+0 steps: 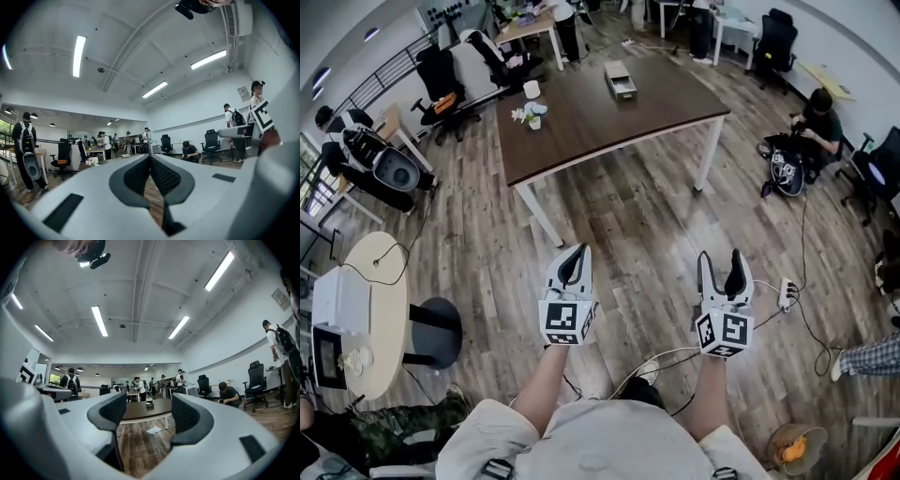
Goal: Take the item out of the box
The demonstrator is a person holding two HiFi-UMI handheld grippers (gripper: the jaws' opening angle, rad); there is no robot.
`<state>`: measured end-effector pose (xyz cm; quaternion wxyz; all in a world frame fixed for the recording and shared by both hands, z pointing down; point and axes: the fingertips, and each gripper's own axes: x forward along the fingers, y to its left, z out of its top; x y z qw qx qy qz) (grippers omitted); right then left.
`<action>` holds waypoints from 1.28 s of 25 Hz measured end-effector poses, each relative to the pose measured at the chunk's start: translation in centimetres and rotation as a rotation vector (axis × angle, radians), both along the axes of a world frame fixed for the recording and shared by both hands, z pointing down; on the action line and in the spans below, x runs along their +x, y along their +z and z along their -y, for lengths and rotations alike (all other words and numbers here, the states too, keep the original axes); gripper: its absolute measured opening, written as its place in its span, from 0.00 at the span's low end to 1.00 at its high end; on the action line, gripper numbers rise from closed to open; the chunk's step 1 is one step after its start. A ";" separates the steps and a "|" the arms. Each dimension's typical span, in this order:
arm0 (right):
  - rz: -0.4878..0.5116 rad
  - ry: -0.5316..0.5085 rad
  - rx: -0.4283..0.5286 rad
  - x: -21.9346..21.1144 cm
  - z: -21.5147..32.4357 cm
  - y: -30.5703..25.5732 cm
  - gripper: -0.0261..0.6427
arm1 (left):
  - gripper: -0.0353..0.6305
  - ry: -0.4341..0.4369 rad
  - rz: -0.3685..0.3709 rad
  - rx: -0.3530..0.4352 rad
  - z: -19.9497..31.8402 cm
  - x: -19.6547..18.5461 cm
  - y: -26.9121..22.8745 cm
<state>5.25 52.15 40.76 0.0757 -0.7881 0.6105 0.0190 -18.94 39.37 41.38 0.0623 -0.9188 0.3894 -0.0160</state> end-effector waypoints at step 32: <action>-0.063 -0.026 0.009 11.5 18.8 -2.4 0.47 | 0.06 -0.041 -0.060 0.036 18.8 11.1 -0.9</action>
